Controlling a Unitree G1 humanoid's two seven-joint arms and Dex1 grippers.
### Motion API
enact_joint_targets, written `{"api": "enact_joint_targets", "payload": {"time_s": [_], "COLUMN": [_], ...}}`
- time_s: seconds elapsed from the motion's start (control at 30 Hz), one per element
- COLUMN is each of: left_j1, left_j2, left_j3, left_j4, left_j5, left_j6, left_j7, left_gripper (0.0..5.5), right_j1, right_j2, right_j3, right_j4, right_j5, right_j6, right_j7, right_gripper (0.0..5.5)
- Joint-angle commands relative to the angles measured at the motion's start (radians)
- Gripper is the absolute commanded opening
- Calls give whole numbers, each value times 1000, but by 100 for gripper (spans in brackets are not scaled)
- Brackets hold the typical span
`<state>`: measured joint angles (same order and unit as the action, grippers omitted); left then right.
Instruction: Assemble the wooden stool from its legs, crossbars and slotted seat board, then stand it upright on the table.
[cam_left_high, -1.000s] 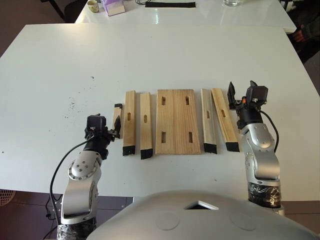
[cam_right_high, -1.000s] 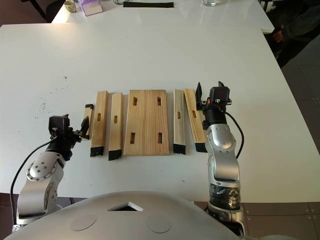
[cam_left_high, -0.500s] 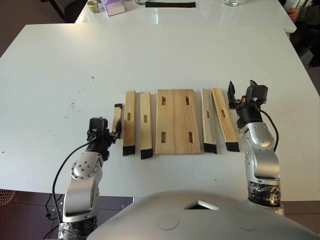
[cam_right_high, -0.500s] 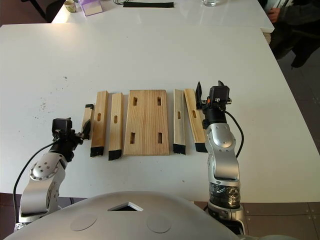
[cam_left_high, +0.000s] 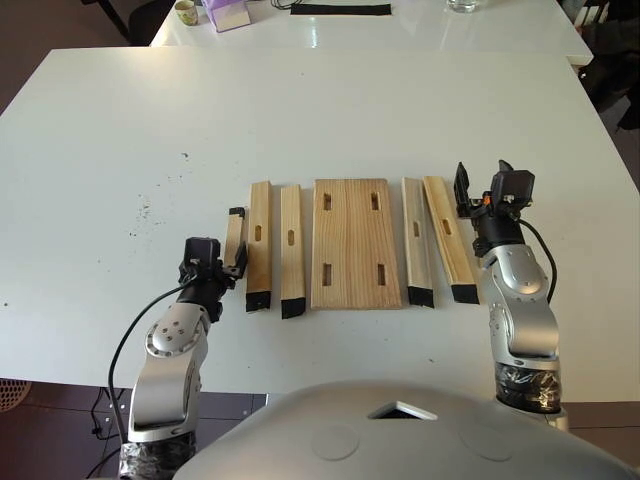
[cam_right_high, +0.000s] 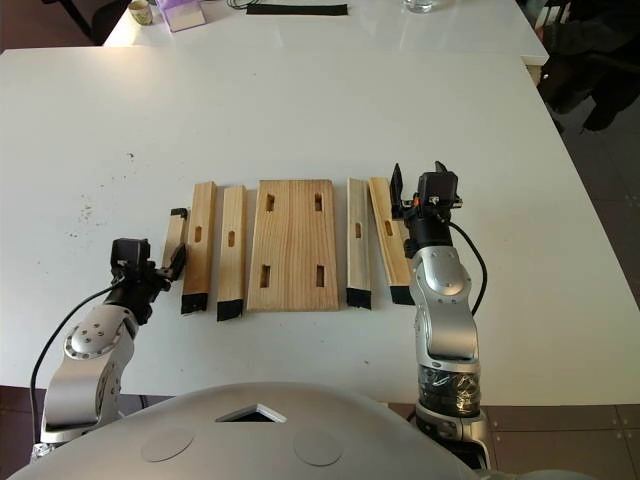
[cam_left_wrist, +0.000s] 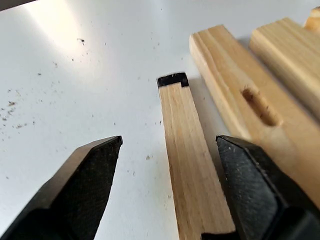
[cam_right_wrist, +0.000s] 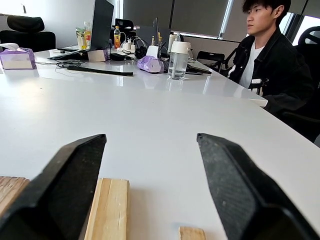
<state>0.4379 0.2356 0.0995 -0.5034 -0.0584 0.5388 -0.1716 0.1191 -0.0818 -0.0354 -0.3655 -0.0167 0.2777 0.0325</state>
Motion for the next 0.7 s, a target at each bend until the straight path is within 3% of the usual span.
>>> {"api": "enact_joint_targets", "payload": {"time_s": [0.03,0.13,0.6,0.7], "left_j1": [-2,-25,-47,-62], "left_j2": [37,60,56,61], "left_j3": [-17,14,71,80], "left_j4": [48,65,68,78], "left_j5": [15,-2,-105,-106], "left_j6": [105,134,195,190], "left_j7": [-15,-20,-46,-40], "left_gripper": [350,350,134,131], "right_j1": [3,13,12,5], "right_j2": [3,7,10,9], "right_j3": [9,14,17,14], "right_j4": [-12,-17,-23,-22], "right_j5": [0,-2,-2,-1], "right_j6": [16,16,21,20], "right_j7": [1,-4,-14,-14], "right_gripper": [336,336,340,340]}}
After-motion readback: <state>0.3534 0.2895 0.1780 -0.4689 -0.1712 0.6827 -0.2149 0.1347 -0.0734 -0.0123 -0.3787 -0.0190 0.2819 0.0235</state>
